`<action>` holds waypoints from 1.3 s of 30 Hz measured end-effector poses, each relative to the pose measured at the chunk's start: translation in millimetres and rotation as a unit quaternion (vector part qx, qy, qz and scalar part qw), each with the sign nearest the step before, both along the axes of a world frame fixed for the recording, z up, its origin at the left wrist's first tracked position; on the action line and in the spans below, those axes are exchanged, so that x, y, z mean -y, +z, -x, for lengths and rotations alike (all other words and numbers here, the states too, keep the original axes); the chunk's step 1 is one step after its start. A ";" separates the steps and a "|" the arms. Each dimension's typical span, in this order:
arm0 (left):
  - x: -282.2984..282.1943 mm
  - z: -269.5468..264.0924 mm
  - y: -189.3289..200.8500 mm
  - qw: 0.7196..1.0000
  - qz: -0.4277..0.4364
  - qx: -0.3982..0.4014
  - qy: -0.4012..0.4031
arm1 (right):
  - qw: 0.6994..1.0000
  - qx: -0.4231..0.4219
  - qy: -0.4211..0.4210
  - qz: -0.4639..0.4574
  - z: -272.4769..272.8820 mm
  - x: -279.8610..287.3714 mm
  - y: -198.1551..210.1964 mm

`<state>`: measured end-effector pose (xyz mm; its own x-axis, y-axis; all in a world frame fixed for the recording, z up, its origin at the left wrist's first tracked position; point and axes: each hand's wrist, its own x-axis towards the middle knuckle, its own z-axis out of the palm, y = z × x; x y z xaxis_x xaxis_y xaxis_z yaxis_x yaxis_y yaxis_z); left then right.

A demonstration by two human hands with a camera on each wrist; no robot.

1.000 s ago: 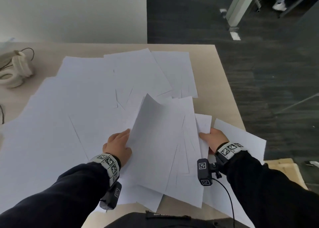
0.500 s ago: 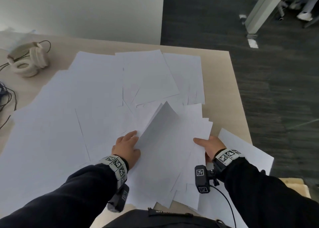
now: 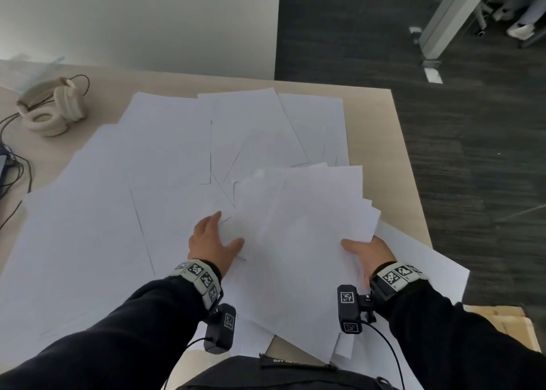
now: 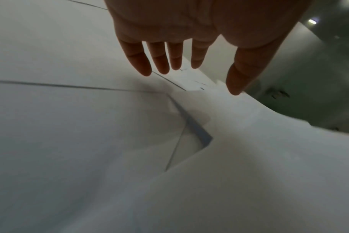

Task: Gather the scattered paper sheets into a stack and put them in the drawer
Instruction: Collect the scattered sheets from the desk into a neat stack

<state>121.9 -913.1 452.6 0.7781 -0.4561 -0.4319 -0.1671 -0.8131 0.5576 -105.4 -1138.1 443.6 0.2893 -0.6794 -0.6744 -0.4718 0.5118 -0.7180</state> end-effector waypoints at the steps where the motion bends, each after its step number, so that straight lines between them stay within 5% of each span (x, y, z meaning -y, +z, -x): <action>1: 0.7 -5.9 0.1 0.999 0.024 -0.031 0.035 | 1.000 0.009 -0.015 -0.012 2.4 1.4 1.4; 6: 9.5 -13.0 8.3 0.953 0.126 -0.237 0.143 | 0.995 0.063 -0.073 -0.034 8.9 -1.8 17.5; 13: 12.1 -17.8 21.7 0.930 0.216 -0.237 0.180 | 0.991 0.077 -0.080 -0.069 7.6 -11.5 8.4; 18: 5.9 -36.6 30.6 0.898 0.265 -0.210 0.282 | 0.992 0.076 -0.072 -0.066 2.3 -20.0 8.3; 21: 4.0 -36.9 28.2 0.863 0.252 -0.278 0.339 | 0.992 0.083 -0.065 -0.070 -0.2 -23.9 7.8; 25: -1.6 -22.5 15.2 0.829 0.235 -0.407 0.303 | 0.991 0.083 -0.068 -0.077 3.2 -25.8 6.3; 27: -6.7 -17.4 13.9 0.837 0.226 -0.406 0.289 | 0.991 0.080 -0.073 -0.078 6.3 -26.0 5.3; 35: -15.8 -28.7 6.0 0.946 0.125 -0.237 0.181 | 0.984 0.112 -0.097 -0.095 10.8 -30.0 7.4; 39: -14.7 -26.2 17.3 0.938 0.128 -0.259 0.191 | 0.984 0.111 -0.107 -0.093 6.5 -33.1 6.8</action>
